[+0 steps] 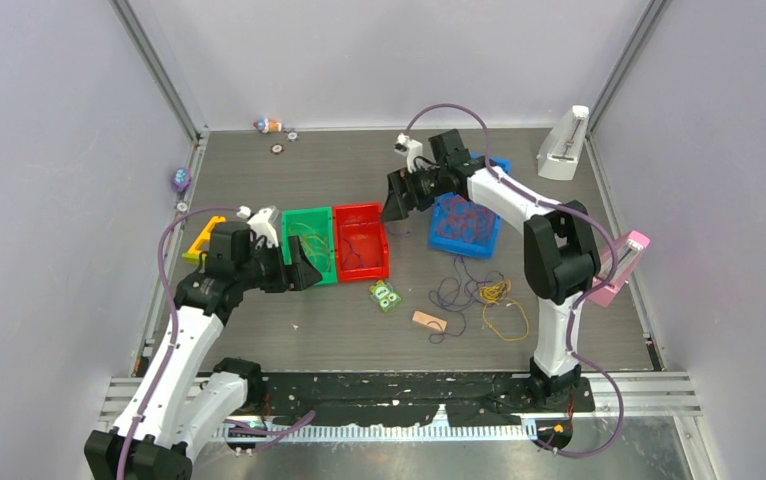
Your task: Untangle the cables
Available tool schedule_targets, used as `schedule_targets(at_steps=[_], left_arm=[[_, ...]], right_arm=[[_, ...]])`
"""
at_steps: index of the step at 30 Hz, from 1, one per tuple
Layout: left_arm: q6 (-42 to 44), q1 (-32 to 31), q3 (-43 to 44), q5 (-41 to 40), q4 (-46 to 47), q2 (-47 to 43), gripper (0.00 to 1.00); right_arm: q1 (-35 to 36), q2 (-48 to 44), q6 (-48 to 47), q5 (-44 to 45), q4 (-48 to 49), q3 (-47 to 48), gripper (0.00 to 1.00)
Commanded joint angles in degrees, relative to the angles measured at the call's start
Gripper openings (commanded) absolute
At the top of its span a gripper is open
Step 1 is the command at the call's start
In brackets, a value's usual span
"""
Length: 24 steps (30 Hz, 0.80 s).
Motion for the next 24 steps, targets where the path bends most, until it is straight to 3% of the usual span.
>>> schedule_targets(at_steps=[1, 6, 12, 24], left_arm=[[0.8, -0.1, -0.3, 1.6, 2.4, -1.4, 0.75], [0.9, -0.1, -0.5, 1.6, 2.4, -1.6, 0.76], [1.2, -0.1, -0.7, 1.6, 2.6, -2.0, 0.76], [1.1, -0.1, -0.9, 2.2, 2.9, -2.0, 0.76]], right_arm=[[-2.9, 1.1, 1.6, -4.8, 3.7, 2.2, 0.93], [-3.3, 7.5, 1.6, -8.4, 1.9, 6.1, 0.99], [-3.1, 8.3, 7.1, -12.6, 10.2, 1.0, 0.96], [-0.7, 5.1, 7.2, -13.3, 15.3, -9.1, 0.95]])
